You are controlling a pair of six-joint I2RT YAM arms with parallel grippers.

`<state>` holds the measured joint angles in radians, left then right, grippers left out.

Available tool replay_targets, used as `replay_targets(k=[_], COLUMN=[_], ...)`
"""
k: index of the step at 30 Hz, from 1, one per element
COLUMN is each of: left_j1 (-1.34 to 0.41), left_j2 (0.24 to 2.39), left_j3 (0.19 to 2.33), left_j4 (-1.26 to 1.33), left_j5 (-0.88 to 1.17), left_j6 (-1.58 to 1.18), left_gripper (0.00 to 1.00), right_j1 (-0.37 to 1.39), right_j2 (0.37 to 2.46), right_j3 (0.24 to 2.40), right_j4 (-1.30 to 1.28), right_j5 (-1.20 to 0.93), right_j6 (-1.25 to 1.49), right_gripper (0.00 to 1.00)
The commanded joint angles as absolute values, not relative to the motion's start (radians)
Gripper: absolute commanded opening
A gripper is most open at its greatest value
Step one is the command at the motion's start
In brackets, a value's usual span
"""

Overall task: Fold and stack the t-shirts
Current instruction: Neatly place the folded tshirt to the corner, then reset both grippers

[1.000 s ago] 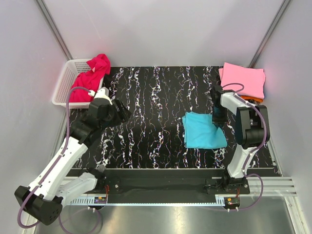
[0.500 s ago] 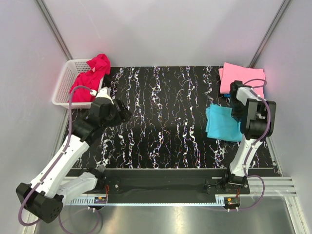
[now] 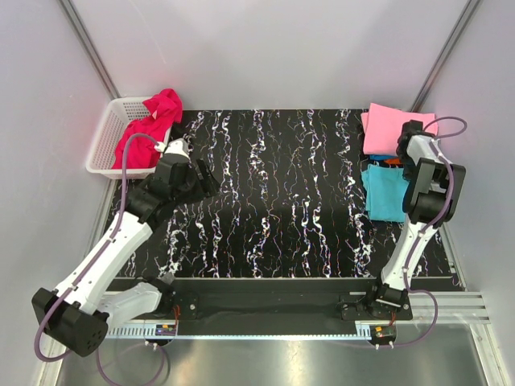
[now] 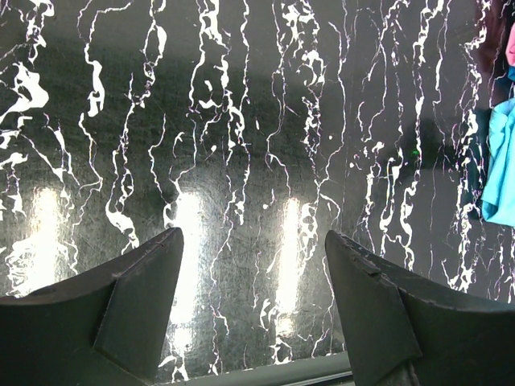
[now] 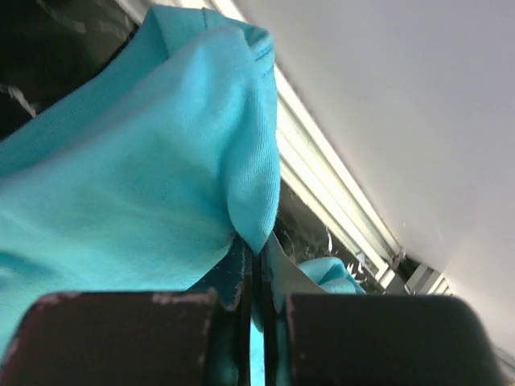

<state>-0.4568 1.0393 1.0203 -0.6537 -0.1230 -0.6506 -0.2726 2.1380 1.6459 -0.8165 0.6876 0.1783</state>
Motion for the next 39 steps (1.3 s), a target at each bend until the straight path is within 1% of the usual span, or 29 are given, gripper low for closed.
replay_targets(k=[1,5,9,17,20,21,24,26,29,35,39], left_j1=[-0.456,-0.454,-0.456,-0.454,-0.456,-0.456,-0.456,-0.456,-0.456,-0.456,-0.456], left_j2=[1.042,1.039,1.046,1.058,1.055,1.054,1.048,1.046,1.037,1.028,1.008], left_j3=[1.081,1.100,1.103,1.097,1.086,1.083,1.072,1.066,1.060,1.052,1.035], left_j4=[-0.626,-0.641,-0.644,-0.646,-0.646,-0.646,-0.646,-0.644,-0.644,-0.644,-0.644], left_j5=[-0.126,-0.130,-0.130,-0.123,-0.127,-0.124,-0.127,-0.124,-0.123,-0.123,-0.124], left_j6=[-0.618,-0.604,-0.607,-0.615,-0.618,-0.618,-0.621,-0.623,-0.623,-0.624,-0.629], left_gripper=[0.77,0.77,0.77,0.77,0.77,0.77,0.78,0.78,0.78,0.78,0.78], right_j1=[-0.291,-0.313,-0.341,-0.351,-0.351,-0.351,-0.351,-0.350,-0.341,-0.258,-0.232], right_j2=[2.167,2.191,2.184,2.197,2.181,2.174,2.151,2.126,2.074,1.985,1.951], right_j3=[1.713,1.689,1.677,1.723,1.723,1.720,1.723,1.720,1.712,1.710,1.701], right_j4=[-0.793,-0.744,-0.713,-0.698,-0.703,-0.698,-0.698,-0.698,-0.696,-0.692,-0.692], right_j5=[0.784,0.914,0.908,0.861,0.795,0.772,0.732,0.727,0.744,0.810,0.802], right_j6=[0.169,0.166,0.187,0.198,0.225,0.230,0.229,0.230,0.238,0.199,0.192], right_gripper=[0.00,0.00,0.00,0.00,0.18,0.35,0.58,0.61,0.61,0.62,0.62])
